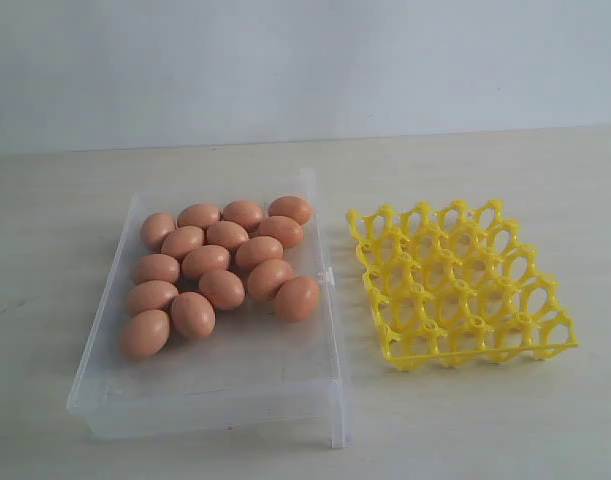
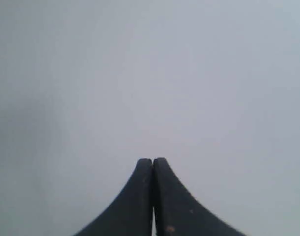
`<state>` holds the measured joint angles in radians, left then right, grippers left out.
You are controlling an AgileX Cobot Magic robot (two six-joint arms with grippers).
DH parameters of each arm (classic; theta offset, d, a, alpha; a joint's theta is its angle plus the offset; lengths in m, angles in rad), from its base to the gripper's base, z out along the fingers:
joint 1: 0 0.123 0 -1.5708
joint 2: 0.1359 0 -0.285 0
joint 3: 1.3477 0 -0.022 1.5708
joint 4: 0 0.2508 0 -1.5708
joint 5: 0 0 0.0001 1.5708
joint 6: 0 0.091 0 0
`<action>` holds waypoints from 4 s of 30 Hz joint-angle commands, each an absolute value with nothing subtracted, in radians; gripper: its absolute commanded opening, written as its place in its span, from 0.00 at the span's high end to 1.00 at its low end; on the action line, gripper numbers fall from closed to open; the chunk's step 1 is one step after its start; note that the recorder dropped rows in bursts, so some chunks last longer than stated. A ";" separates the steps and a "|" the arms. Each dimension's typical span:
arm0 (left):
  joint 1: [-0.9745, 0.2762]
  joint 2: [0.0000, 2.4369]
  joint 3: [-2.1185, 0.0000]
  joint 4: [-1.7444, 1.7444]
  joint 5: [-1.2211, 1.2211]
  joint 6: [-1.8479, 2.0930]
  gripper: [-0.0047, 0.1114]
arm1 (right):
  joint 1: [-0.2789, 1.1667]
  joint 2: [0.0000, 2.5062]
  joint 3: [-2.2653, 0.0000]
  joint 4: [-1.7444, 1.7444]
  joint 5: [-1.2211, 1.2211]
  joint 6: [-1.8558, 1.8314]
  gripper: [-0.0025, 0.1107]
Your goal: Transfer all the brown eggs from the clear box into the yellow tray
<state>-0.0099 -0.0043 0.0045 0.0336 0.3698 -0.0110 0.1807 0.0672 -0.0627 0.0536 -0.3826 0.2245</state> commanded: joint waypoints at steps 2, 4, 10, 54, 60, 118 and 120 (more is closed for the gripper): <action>-0.007 0.000 0.000 0.038 0.363 -0.012 0.96 | 0.174 0.073 -0.076 0.053 -0.470 0.271 0.98; -0.007 0.000 0.000 0.038 0.363 -0.012 0.96 | 0.174 0.100 -0.119 0.053 -0.389 0.320 0.98; -0.007 0.000 0.000 0.038 0.363 -0.012 0.96 | 0.174 0.319 -0.350 -0.126 -0.111 0.334 0.98; -0.007 0.000 0.000 0.038 0.363 -0.012 0.96 | 0.578 1.598 -1.287 0.218 0.784 -0.696 0.72; -0.007 0.000 0.000 0.038 0.363 -0.012 0.96 | 0.640 1.692 -1.299 0.227 0.802 -0.882 0.50; -0.007 0.000 0.000 0.043 0.365 -0.005 0.96 | 0.651 2.118 -1.622 0.245 0.597 -1.052 0.98; -0.007 0.000 0.000 0.043 0.365 -0.005 0.96 | 0.632 2.086 -1.622 0.272 0.582 -1.018 0.98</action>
